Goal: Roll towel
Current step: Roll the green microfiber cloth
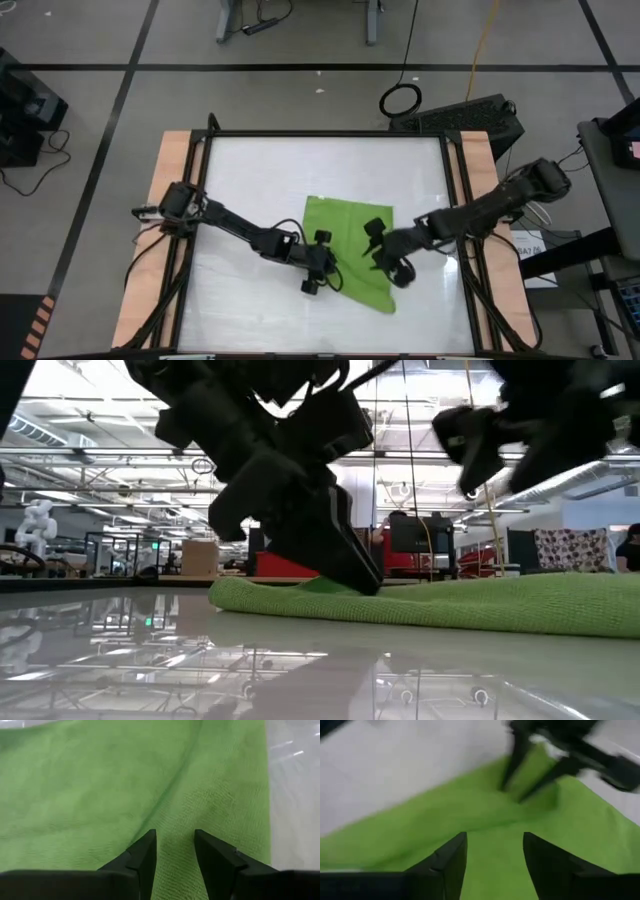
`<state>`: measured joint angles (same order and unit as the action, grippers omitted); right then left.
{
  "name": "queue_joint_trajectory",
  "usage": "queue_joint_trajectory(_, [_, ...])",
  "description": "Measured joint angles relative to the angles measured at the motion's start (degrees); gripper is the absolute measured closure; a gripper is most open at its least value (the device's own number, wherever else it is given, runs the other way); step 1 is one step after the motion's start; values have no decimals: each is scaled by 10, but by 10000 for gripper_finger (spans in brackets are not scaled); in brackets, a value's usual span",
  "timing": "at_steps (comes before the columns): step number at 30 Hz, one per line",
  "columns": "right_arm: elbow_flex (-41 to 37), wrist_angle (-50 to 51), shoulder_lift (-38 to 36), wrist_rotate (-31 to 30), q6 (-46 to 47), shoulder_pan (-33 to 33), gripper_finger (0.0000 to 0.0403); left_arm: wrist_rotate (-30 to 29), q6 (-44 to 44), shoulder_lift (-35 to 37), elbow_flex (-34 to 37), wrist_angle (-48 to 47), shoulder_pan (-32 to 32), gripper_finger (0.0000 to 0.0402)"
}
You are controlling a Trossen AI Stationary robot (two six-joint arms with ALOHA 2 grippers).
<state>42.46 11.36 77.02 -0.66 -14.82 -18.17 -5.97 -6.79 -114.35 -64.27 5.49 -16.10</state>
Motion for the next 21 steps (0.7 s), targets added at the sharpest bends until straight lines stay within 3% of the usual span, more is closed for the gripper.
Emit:
queue_joint_trajectory(10, [-1,-57,109,104,-69,157,262,15,5,-8,-1,-41,-7,289])
queue_joint_trajectory(21, [1,-132,230,143,-58,233,273,18,2,6,-2,-98,-26,315])
